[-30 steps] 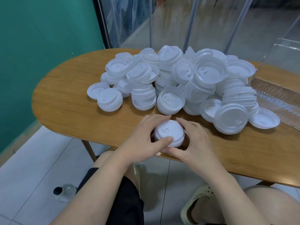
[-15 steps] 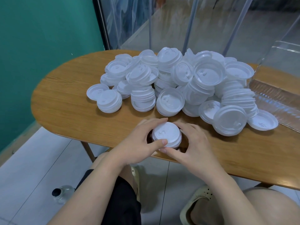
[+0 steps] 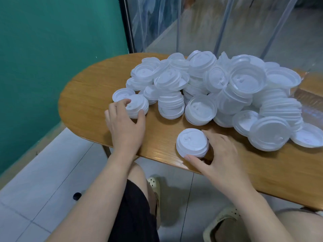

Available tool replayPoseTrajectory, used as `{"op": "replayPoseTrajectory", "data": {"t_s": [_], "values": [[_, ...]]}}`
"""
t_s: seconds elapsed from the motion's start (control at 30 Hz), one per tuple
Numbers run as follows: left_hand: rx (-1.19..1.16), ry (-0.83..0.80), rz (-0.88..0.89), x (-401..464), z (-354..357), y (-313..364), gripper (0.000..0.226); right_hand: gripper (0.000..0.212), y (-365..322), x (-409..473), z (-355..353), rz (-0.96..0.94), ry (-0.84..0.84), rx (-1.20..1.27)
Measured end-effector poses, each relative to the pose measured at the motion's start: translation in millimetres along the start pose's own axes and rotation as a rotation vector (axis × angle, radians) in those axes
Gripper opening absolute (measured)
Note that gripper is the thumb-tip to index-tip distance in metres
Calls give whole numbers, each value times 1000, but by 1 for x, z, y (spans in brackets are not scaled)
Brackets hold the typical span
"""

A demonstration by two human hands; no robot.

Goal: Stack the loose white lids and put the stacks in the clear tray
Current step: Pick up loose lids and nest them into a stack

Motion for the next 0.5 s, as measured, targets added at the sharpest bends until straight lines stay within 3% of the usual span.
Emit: {"op": "replayPoseTrajectory", "data": {"t_s": [0.1, 0.17, 0.5], "values": [[116, -40, -86, 12, 8, -12, 71, 76, -5, 2, 6, 10, -13, 2], [143, -97, -124, 19, 14, -18, 83, 76, -7, 3, 9, 16, -23, 7], [5, -116, -142, 21, 11, -19, 79, 69, -17, 8, 11, 21, -18, 21]]}}
Point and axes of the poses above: each hand's wrist, its own x-axis towards the middle knuckle, its own z-axis out of the palm, y = z × x, the point moved 4 cm from there along x, towards the middle knuckle, and after that the axes turned 4 degrees about -x, right-handed, at the moved point
